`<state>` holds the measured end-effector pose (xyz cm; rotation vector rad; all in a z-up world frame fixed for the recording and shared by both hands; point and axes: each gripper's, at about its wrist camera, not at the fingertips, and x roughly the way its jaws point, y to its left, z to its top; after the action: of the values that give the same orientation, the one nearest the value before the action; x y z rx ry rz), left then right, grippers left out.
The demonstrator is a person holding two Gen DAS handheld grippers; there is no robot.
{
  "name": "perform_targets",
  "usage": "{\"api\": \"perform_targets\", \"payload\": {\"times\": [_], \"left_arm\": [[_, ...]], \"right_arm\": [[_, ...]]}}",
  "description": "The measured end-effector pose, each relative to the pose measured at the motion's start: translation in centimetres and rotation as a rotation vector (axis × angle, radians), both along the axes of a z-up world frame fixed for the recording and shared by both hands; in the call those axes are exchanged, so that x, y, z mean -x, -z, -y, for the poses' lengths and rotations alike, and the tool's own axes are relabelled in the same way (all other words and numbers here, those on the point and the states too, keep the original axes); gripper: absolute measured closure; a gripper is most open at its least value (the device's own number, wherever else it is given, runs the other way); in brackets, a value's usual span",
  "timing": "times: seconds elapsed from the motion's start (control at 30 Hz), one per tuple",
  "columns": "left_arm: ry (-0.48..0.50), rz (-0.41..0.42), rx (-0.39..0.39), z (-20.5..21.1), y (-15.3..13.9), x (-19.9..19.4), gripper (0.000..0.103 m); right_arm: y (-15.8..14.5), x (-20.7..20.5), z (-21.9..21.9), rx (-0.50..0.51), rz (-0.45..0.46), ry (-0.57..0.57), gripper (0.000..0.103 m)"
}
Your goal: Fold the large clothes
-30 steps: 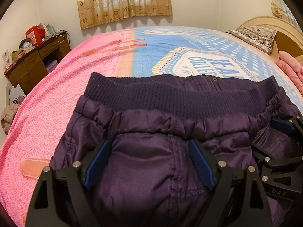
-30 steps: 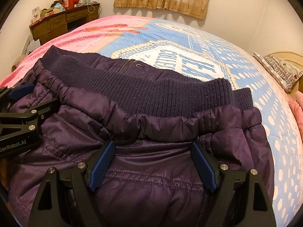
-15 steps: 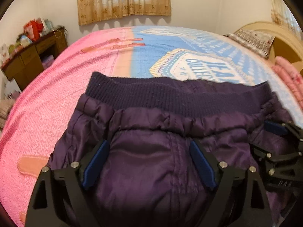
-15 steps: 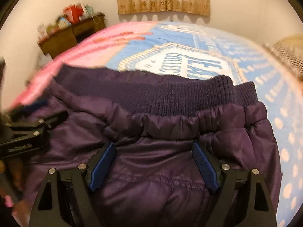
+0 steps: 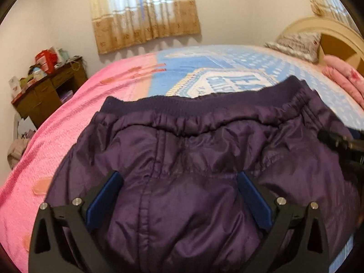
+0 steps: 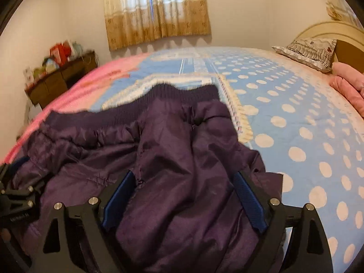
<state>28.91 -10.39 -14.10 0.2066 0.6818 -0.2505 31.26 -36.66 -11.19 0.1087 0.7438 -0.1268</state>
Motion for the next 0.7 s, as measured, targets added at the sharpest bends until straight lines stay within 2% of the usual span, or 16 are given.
{"api": "perform_targets", "payload": {"times": [0.1, 0.2, 0.33, 0.4, 0.53, 0.6, 0.7], "left_arm": [[-0.007, -0.023, 0.001, 0.0, 0.5, -0.5, 0.0], [0.001, -0.035, 0.002, -0.1, 0.4, -0.8, 0.0], [0.045, -0.059, 0.037, -2.1, -1.6, 0.5, 0.0], [0.059, -0.041, 0.092, -4.8, -3.3, 2.2, 0.0], [0.022, 0.019, 0.203, -11.9, -6.0, 4.4, 0.0], [-0.032, -0.008, 0.255, -15.2, -5.9, 4.1, 0.0], [-0.13, -0.106, 0.351, -20.0, -3.7, 3.1, 0.0]], "right_arm": [[0.6, -0.3, 0.5, -0.007, -0.053, -0.004, 0.011], [0.7, -0.4, 0.6, 0.0, -0.069, -0.008, 0.011], [-0.5, 0.0, 0.7, -0.015, -0.098, -0.005, 0.011], [-1.6, 1.0, 0.3, -0.005, -0.094, 0.0, 0.01], [-5.1, 3.8, -2.6, -0.031, -0.002, -0.065, 0.01], [-5.8, 3.8, -4.1, -0.03, 0.003, -0.098, 0.01], [-6.4, 3.2, -6.5, -0.049, 0.016, -0.159, 0.01]]}}
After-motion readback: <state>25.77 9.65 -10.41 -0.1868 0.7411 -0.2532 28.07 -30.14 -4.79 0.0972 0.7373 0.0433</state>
